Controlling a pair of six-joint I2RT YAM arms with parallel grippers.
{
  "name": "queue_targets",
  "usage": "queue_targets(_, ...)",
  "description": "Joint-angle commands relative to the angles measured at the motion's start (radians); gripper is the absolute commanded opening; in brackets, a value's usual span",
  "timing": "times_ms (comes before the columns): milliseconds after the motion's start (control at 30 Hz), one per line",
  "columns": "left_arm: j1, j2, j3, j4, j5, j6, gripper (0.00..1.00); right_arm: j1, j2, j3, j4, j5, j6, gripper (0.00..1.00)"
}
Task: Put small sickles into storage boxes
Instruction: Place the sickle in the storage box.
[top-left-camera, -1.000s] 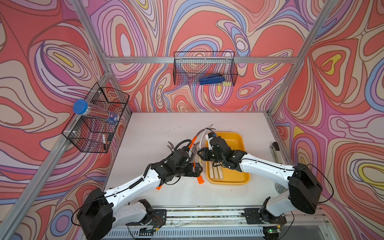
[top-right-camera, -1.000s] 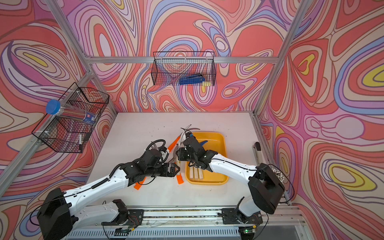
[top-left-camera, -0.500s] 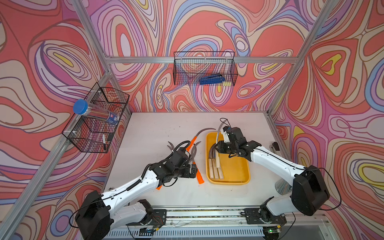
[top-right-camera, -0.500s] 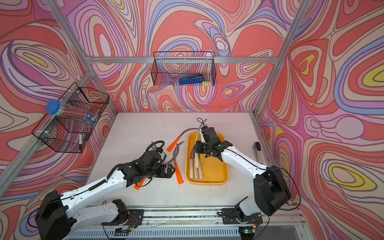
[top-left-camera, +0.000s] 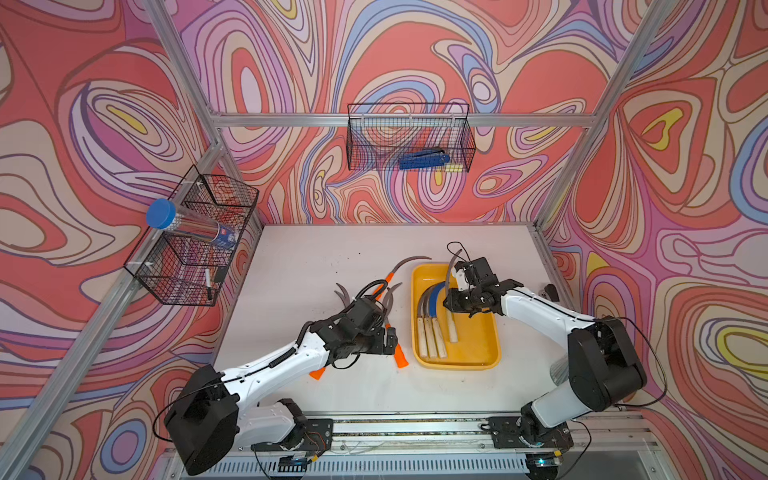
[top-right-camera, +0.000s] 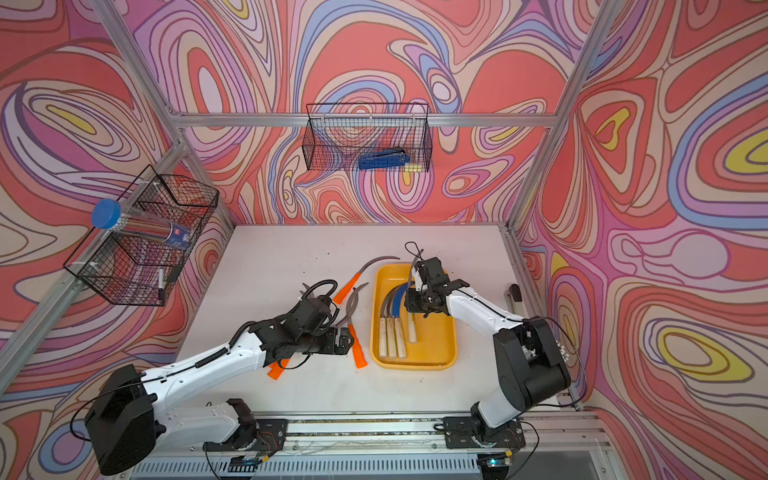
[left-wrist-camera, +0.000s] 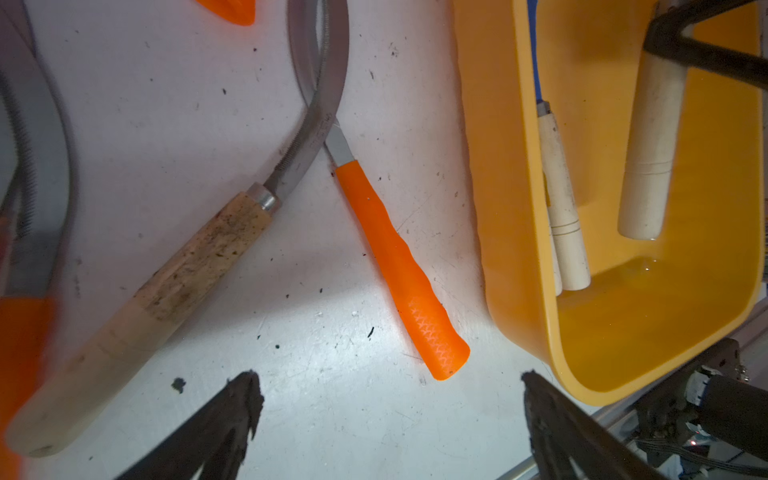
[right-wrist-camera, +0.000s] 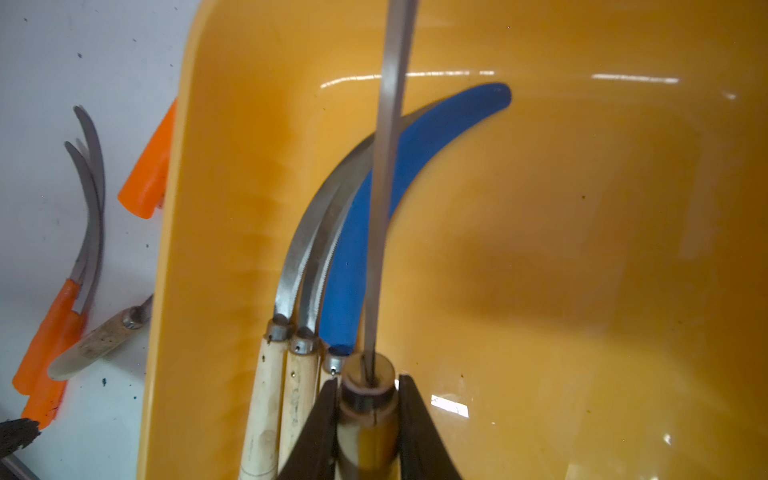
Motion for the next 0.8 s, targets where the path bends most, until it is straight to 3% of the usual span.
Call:
queue_targets(0,0.004,0.028,0.025,0.054,0.055,0.009,1.0,-0.005,0.023,-0.017,0.014,-0.019,-0.019,0.0)
queue_targets(233,0.004,0.048,0.02,0.099,0.103,0.018,1.0,-0.005,0.074,-0.032,0.043,-0.065,-0.018,0.0)
queue_targets(500,0.004,0.052,0.02,0.107,0.111,0.027,1.0,-0.006,0.145,-0.025,0.076,-0.11,-0.002,0.08)
queue_targets(767,0.004,0.031,0.029,0.061,0.065,0.05,1.0,-0.005,0.161,-0.012,0.061,-0.076,0.006,0.33)
